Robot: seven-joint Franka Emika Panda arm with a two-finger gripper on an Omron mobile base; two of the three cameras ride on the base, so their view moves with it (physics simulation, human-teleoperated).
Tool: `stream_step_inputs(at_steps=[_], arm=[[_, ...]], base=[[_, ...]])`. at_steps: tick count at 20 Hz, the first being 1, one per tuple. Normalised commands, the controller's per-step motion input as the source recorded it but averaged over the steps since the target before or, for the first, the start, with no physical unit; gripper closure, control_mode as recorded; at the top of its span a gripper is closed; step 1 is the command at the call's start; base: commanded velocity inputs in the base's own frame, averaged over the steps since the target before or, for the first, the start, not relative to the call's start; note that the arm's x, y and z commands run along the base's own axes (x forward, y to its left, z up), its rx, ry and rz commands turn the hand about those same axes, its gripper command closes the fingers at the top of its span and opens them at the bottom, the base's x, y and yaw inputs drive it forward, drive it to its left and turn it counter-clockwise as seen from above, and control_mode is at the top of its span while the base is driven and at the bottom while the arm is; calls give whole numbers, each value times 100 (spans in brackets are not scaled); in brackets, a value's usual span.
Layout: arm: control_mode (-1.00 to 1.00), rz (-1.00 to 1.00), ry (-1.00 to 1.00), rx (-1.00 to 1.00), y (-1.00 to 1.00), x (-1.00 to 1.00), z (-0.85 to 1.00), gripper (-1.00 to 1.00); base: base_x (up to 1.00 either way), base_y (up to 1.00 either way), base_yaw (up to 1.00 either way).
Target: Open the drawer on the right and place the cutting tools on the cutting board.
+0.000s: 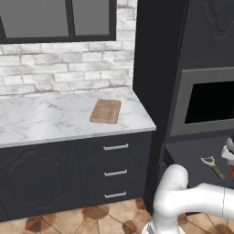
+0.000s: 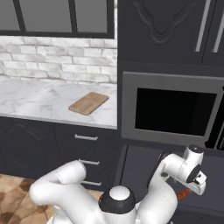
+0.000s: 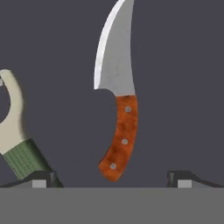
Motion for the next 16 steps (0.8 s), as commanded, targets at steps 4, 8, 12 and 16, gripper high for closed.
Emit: stream_step_inputs(at_steps=[4, 8, 12, 16], arm=[[-100, -13, 1, 0, -24, 10, -32, -100], [-100, -5, 2, 0, -7, 13, -15, -100], [-100, 0, 0, 0, 0, 18, -15, -100], [-100, 0, 0, -1, 0, 19, -17, -100]], base=[[0, 0, 0], [0, 0, 0], [0, 0, 0], [0, 0, 0]])
